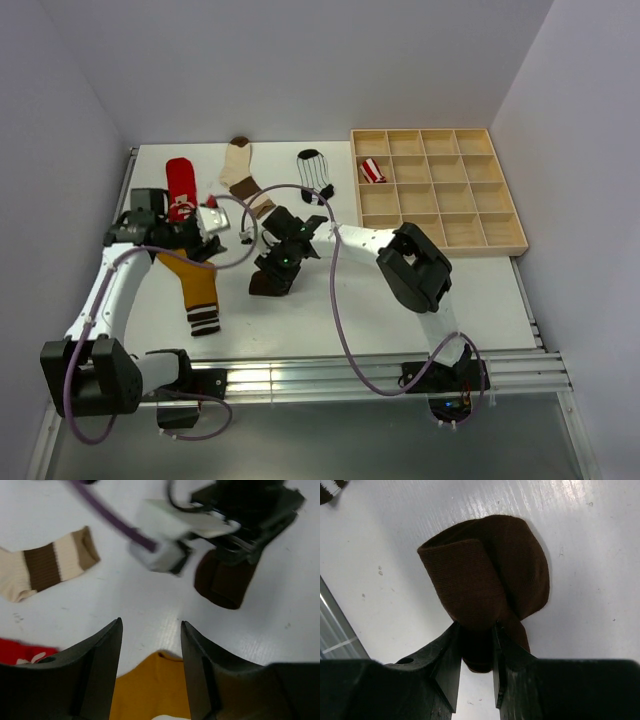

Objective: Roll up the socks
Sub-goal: Roll the sock at the center of the board.

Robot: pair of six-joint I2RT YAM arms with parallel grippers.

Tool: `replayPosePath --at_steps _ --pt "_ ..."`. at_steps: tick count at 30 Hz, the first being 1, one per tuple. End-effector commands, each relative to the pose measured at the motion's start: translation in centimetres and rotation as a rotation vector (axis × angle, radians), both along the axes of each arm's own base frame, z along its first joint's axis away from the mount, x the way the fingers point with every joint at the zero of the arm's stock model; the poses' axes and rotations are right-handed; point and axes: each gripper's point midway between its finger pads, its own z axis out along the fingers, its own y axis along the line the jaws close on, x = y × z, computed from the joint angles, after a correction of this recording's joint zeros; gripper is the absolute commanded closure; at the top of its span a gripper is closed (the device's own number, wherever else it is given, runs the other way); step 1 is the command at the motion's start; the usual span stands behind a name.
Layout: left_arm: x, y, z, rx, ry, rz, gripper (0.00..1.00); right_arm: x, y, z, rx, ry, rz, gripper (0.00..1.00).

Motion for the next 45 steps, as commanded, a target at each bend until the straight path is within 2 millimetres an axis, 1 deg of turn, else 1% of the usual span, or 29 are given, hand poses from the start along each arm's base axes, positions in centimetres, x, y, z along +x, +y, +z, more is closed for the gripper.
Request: replayPosePath --at_steps 1,2,3,4,5,10,11,12,14,15,16,18,19,20,24,26,29,35,38,43,45 --pt "-1.9 -1.4 -2.6 0.171 -0.066 -0.106 0.45 -0.9 -1.8 -1.9 -0.089 0.086 0.012 0.96" --pt "-2.9 -1.7 -4.2 0.183 -0.043 -0.122 0.44 -0.7 -1.8 -1.8 -0.088 0.094 0.008 0.96" --pt "-3.3 -1.9 -4.4 0.196 -0.061 -0.132 0.44 -0.8 -1.9 -1.9 -0.089 0.101 0.007 0.96" --pt "-3.8 -2.7 -4.9 0.199 -0.061 -0.153 0.44 -0.9 -1.8 -1.9 -0.082 0.114 0.01 0.96" --pt "-4.0 -3.2 -5.6 0.199 -0.07 -0.161 0.44 -0.7 -1.9 -1.8 -0.079 0.122 0.005 0.96" --pt "-5.4 -5.6 -7.0 0.177 -0.035 -0.211 0.43 -0.5 -2.0 -2.2 -0.076 0.167 -0.001 0.96" --pt "-5.8 -5.8 -7.6 0.179 -0.026 -0.219 0.43 -0.5 -2.0 -2.1 -0.077 0.171 0.0 0.96" --pt "-5.6 -6.2 -7.7 0.179 -0.046 -0.222 0.43 -0.5 -2.1 -2.1 -0.078 0.176 -0.001 0.96" --pt "-6.4 -7.0 -8.7 0.186 -0.04 -0.243 0.42 -0.5 -2.2 -2.1 -0.079 0.19 -0.001 0.96" --pt "-6.3 -7.5 -8.7 0.183 -0.059 -0.249 0.42 -0.5 -2.2 -2.1 -0.076 0.193 -0.002 0.96" --pt "-6.8 -8.2 -9.0 0.181 -0.057 -0.269 0.42 -0.4 -2.2 -2.1 -0.075 0.2 -0.005 0.96" --pt "-7.3 -8.5 -10.2 0.204 -0.043 -0.28 0.42 -0.3 -2.2 -2.0 -0.071 0.204 -0.007 0.96" --pt "-7.4 -9.2 -10.3 0.203 -0.06 -0.294 0.43 -0.3 -2.2 -2.1 -0.07 0.211 -0.007 0.96" --pt "-7.6 -9.2 -10.8 0.211 -0.055 -0.297 0.43 -0.2 -2.2 -2.0 -0.065 0.212 -0.007 0.96" --pt "-7.2 -9.8 -11.5 0.212 -0.058 -0.295 0.43 -0.2 -2.2 -2.0 -0.061 0.22 -0.006 0.96" --pt "-6.4 -10.1 -11.4 0.204 -0.083 -0.277 0.44 -0.2 -2.3 -2.0 -0.058 0.234 -0.004 0.96" --pt "-5.7 -10.3 -11.8 0.207 -0.085 -0.259 0.45 -0.4 -2.3 -2.2 -0.058 0.251 0.003 0.96" --pt "-5.6 -10.1 -13.4 0.238 -0.055 -0.274 0.45 -0.4 -2.4 -2.5 -0.061 0.278 0.01 0.96" --pt "-5.6 -10.1 -13.7 0.245 -0.051 -0.281 0.46 -0.3 -2.6 -2.7 -0.065 0.293 0.008 0.96" --pt "-5.6 -10.7 -13.9 0.242 -0.046 -0.296 0.46 0.0 -2.7 -2.8 -0.057 0.311 0.007 0.96" --pt "-5.9 -10.9 -14.3 0.248 -0.03 -0.304 0.46 0.0 -2.7 -2.8 -0.055 0.32 0.007 0.96"
